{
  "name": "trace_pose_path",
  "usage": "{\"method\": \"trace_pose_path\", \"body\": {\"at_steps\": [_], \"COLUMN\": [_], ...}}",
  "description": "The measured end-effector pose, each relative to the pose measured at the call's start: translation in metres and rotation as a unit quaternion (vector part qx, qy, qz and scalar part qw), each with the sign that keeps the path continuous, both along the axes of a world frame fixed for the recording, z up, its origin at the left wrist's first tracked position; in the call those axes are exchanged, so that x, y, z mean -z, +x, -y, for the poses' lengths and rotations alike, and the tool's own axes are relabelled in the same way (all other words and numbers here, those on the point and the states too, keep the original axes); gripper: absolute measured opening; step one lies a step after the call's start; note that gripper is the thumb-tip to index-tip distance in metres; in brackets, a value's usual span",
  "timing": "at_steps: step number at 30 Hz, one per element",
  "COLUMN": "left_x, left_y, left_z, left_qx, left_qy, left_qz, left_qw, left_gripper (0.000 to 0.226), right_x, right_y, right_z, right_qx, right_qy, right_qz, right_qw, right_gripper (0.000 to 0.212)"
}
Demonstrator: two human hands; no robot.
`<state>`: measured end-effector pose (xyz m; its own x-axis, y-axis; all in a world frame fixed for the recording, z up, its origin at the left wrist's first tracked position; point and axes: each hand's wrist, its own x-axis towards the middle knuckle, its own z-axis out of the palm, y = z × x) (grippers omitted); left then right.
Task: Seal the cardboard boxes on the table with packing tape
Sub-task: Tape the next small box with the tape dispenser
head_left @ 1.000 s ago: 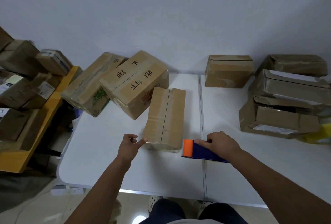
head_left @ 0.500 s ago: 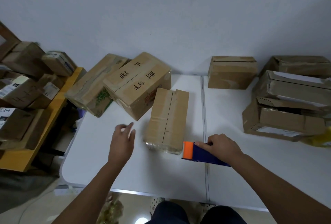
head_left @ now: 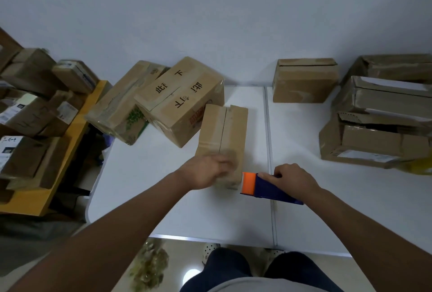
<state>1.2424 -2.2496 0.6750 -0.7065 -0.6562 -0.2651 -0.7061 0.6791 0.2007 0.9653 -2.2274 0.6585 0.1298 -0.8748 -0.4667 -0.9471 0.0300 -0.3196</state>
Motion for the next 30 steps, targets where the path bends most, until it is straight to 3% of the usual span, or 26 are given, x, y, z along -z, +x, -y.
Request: {"method": "trace_pose_path", "body": {"at_steps": [2, 6, 11, 14, 18, 27, 30], "left_x": [0.011, 0.037, 0.05, 0.053, 0.054, 0.054, 0.054], "left_y": [-0.019, -0.034, -0.032, -0.032, -0.032, -0.033, -0.033], "left_z": [0.007, -0.004, -0.004, -0.004, -0.003, -0.003, -0.003], "left_qx": [0.003, -0.091, -0.097, -0.094, -0.096, -0.1, -0.1], "left_qy": [-0.009, -0.013, -0.069, -0.07, -0.073, -0.069, -0.077], "left_qz": [-0.002, 0.027, 0.047, 0.044, 0.044, 0.045, 0.044], "left_qw": [1.0, 0.995, 0.992, 0.992, 0.992, 0.992, 0.991], "left_gripper": [0.046, 0.056, 0.051, 0.051, 0.051, 0.051, 0.051], "right_x": [-0.001, 0.001, 0.005, 0.006, 0.008, 0.002, -0.007], "right_y": [0.0, -0.002, -0.012, -0.018, -0.029, -0.05, -0.048], "right_z": [0.0, -0.001, -0.007, -0.01, -0.009, -0.007, -0.004], "right_qx": [-0.001, 0.0, 0.005, -0.007, -0.002, -0.002, -0.031], "right_qy": [0.0, 0.014, 0.011, 0.008, -0.005, 0.023, 0.064], "right_qz": [0.0, 0.0, 0.024, 0.035, 0.045, 0.0, 0.003], "right_qw": [1.0, 1.0, 1.0, 0.999, 0.999, 1.0, 0.997], "right_gripper": [0.064, 0.064, 0.063, 0.056, 0.062, 0.067, 0.049]}}
